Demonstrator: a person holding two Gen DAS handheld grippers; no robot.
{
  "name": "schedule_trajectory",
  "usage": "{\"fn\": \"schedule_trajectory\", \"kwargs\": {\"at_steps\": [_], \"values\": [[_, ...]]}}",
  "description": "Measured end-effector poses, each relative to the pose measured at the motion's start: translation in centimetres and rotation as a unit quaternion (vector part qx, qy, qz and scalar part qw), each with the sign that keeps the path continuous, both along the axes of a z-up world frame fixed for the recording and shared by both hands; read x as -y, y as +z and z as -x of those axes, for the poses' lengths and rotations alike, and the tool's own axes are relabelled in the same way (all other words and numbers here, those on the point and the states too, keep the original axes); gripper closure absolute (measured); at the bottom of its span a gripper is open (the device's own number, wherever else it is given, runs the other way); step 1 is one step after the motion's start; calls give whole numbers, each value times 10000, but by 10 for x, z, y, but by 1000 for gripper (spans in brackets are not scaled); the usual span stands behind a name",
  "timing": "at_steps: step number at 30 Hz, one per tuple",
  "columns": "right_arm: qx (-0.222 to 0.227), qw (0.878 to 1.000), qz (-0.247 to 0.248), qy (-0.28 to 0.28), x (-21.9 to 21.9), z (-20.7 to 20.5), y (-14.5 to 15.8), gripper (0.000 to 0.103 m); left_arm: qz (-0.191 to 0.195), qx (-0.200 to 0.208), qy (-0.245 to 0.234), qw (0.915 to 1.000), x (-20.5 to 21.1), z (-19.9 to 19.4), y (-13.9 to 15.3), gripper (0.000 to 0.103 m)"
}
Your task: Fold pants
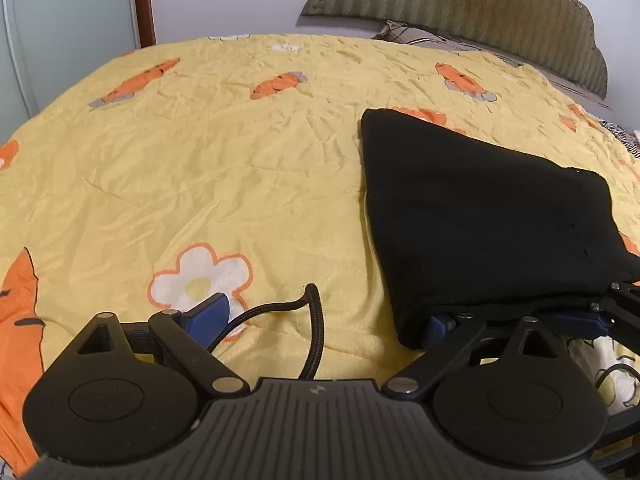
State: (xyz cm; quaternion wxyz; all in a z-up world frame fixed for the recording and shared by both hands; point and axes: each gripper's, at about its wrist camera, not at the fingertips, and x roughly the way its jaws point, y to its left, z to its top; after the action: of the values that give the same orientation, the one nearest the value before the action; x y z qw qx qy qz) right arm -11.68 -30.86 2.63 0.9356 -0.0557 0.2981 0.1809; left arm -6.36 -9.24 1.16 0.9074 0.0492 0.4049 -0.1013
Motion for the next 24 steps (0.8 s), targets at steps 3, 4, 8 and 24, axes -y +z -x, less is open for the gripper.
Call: {"fn": "schedule_trajectory", "kwargs": {"at_steps": [3, 4, 8, 24], "values": [[-83, 9998, -173, 114, 13, 13, 8, 43, 49, -85, -106, 9999, -5, 1, 1, 10], [19, 9993, -363, 21, 23, 19, 13, 43, 56, -100, -152, 9998, -5, 1, 2, 9], [630, 9902, -919, -845, 64, 41, 33, 43, 10, -154, -229, 9996, -6, 7, 10, 10], [455, 9711, 373, -2314, 73, 43, -2, 42, -133, -287, -121, 9994, 1, 7, 32, 8]]}}
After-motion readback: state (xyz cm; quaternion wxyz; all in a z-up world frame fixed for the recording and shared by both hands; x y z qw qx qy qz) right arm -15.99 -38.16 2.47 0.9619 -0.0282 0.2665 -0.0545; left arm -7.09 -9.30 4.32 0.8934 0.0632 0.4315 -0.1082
